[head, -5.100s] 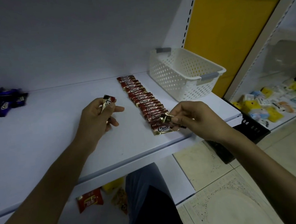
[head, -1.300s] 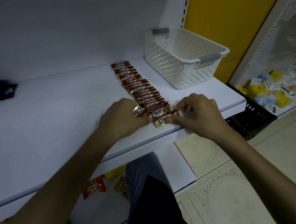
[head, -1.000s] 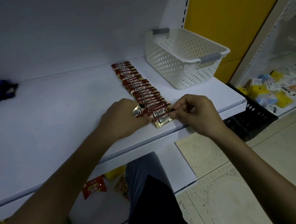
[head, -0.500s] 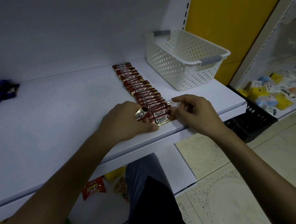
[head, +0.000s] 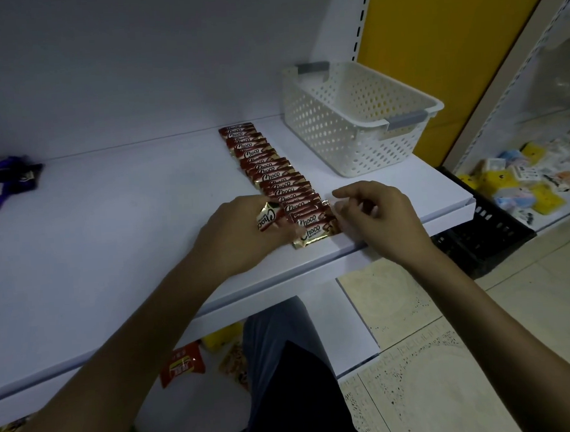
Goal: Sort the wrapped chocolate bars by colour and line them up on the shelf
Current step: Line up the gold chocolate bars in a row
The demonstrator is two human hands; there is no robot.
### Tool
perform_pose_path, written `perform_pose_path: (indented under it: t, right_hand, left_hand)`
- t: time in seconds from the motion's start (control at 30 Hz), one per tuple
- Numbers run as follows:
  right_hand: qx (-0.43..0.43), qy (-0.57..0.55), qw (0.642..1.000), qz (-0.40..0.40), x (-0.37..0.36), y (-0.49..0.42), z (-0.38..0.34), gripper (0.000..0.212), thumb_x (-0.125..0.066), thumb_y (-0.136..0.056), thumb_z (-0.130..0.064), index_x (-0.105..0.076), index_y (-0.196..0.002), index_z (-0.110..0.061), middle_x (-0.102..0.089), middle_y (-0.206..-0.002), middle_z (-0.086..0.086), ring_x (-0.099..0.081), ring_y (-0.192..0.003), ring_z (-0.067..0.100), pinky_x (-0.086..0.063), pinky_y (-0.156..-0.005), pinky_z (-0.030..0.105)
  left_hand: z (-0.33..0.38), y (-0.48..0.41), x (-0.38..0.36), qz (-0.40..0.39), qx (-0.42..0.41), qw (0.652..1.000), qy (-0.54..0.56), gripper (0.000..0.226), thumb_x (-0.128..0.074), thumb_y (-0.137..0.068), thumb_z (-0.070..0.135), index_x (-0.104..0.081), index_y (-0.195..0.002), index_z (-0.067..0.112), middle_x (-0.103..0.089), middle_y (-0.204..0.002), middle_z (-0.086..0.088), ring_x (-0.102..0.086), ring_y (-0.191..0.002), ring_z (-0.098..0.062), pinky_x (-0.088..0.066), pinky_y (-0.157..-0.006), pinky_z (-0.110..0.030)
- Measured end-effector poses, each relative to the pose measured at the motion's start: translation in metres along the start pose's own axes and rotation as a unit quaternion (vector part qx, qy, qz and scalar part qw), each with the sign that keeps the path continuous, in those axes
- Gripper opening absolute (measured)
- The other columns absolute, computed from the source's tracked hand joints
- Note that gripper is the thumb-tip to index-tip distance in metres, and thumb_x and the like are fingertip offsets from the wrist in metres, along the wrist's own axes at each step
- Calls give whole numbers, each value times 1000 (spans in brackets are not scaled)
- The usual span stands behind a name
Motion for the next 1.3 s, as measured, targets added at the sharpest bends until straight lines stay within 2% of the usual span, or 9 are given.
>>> perform_pose_path:
  t: [0.07,0.2,0.37,0.53,0.67,0.77,0.9,1.1,1.3]
  right_hand:
    - [26,-23,998,42,1,4,-8,14,-59,-91,-22,-68,-102,-21,-63,-84,-9,-53,-71,-1,-36,-59,7]
    - [71,-134,989,4,-10,6,-46,9,-60,-91,-20,-67,-86,-22,-64,-74,-10,-61,-71,6,-48,-62,19]
    - [88,-158,983,-41,-38,-1,-91,22,-66,-82,-40,-67,-90,-20,-66,-84,-4,-62,-74,11,-51,-66,26]
    - [102,-196,971,-93,-44,-3,-103,10,-72,-81,-22,-69,-86,-14,-70,-85,0,-65,-75,12,-55,-71,29]
    - [80,-274,952,-109,-26,-1,-91,6,-68,-81,-4,-70,-82,-9,-67,-79,13,-60,-68,15,-50,-66,22]
    - [33,-291,951,-104,-5,3,-66,7,-71,-75,-11,-70,-81,-9,-70,-69,2,-62,-64,10,-51,-63,18]
    - [-9,-209,972,-107,13,9,-29,19,-69,-71,-25,-69,-77,-7,-69,-67,0,-64,-67,13,-53,-67,26]
    - [-9,-72,988,-135,14,9,-7,12,-72,-82,-19,-70,-76,-9,-69,-72,9,-65,-75,25,-54,-72,43]
    - [-15,-39,991,-126,11,4,-10,14,-74,-79,-19,-64,-74,-12,-67,-70,2,-65,-73,23,-55,-70,42]
  left_hand:
    - [2,4,6,61,34,981,180,29,-49,-97,35,-65,-85,14,-57,-55,13,-49,-47,0,-38,-47,-17]
    - [9,14,21,79,80,826,553,37,-31,-103,32,-65,-98,16,-67,-71,3,-61,-60,-10,-48,-52,-19]
    - [9,24,30,48,17,756,652,41,-24,-102,39,-60,-116,27,-72,-109,2,-69,-94,-12,-53,-89,-31]
    - [14,35,25,51,-27,785,617,33,-34,-93,42,-58,-115,34,-66,-121,3,-60,-118,-16,-47,-100,-35]
    - [5,37,36,211,-100,933,274,18,-51,-96,20,-64,-97,33,-69,-88,18,-63,-85,1,-53,-78,-19]
    - [0,35,32,185,-109,970,112,7,-68,-86,20,-71,-89,26,-67,-80,17,-60,-72,0,-48,-66,-14]
    - [7,30,4,130,-65,989,15,15,-75,-77,39,-67,-76,26,-65,-72,14,-58,-65,-3,-49,-61,-25]
    - [8,20,-15,47,-6,990,-135,34,-71,-79,49,-50,-64,28,-55,-66,18,-58,-71,-7,-48,-72,-28]
    - [2,17,-9,63,37,993,-95,37,-70,-77,54,-50,-68,24,-50,-62,15,-49,-60,-5,-33,-55,-22]
Point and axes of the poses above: each hand's wrist, its own y-axis away from the middle knuckle, its own x-axis out of the back of the hand, z = x × y, the point moved 2 cm from there along -y, towards the middle knuckle
